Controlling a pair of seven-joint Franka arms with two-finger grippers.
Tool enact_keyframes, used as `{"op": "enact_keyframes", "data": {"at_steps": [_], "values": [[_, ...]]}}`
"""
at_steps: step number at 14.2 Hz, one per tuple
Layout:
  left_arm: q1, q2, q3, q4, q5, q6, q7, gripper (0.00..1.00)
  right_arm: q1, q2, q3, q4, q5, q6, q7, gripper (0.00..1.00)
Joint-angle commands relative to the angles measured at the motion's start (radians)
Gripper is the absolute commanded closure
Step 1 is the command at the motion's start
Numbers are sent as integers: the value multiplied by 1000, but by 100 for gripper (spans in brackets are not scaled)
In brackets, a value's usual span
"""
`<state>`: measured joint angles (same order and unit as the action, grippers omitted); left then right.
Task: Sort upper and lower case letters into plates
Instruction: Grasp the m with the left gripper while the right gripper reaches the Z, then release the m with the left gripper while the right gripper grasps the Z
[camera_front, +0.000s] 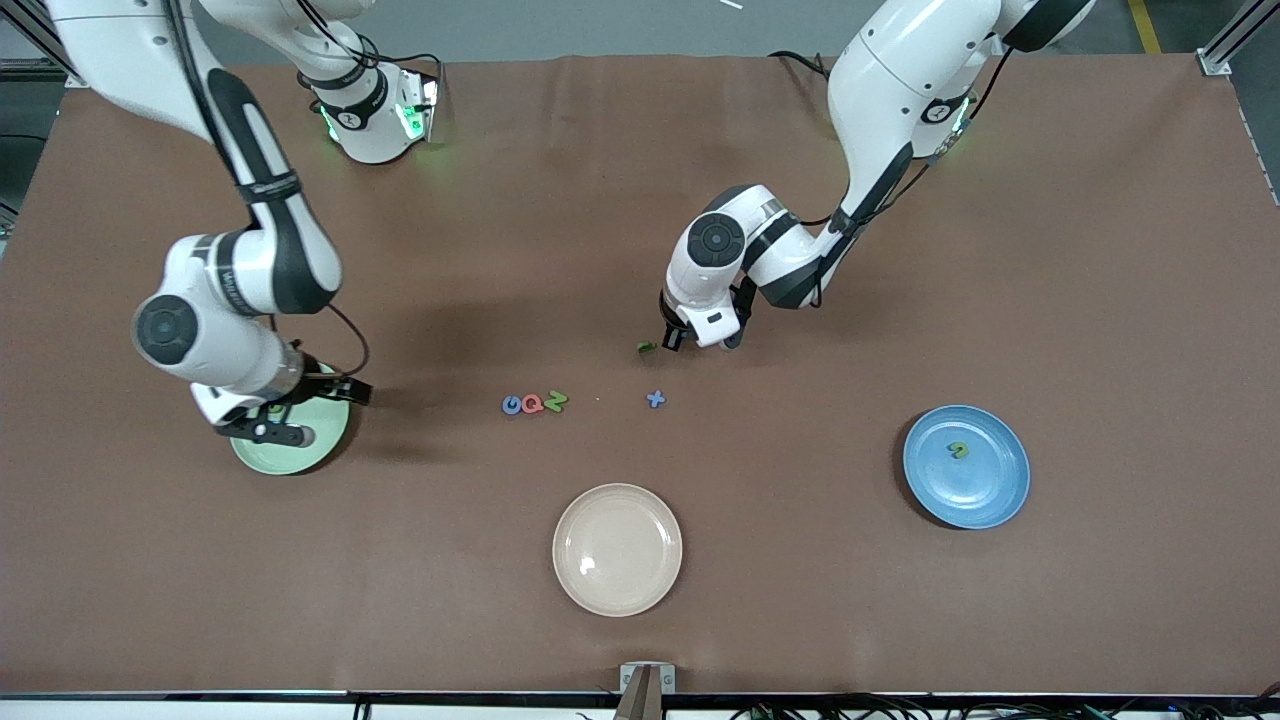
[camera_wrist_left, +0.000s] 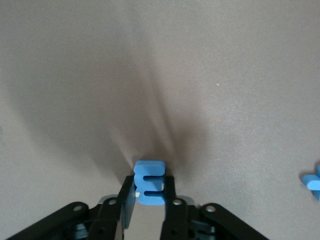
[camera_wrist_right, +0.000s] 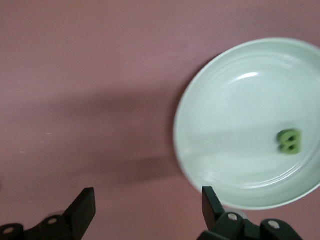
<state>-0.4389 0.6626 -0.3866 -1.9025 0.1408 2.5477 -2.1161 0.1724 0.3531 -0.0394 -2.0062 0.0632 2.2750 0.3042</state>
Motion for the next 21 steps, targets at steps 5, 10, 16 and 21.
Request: {"op": "enact_keyframes", "data": {"at_steps": [5,10,16,21], "values": [[29,-50,26,13,29,8,-13,99,211,67,-7,135,78,1,759,1],[132,-86,28,118,123,-134,111,99,282,171,-7,230,130,15,880,1],[348,-101,25,216,123,-269,463,99,348,297,-5,356,156,11,805,0],[520,-84,26,223,123,-299,799,99,401,328,-5,356,187,23,713,0]]}}
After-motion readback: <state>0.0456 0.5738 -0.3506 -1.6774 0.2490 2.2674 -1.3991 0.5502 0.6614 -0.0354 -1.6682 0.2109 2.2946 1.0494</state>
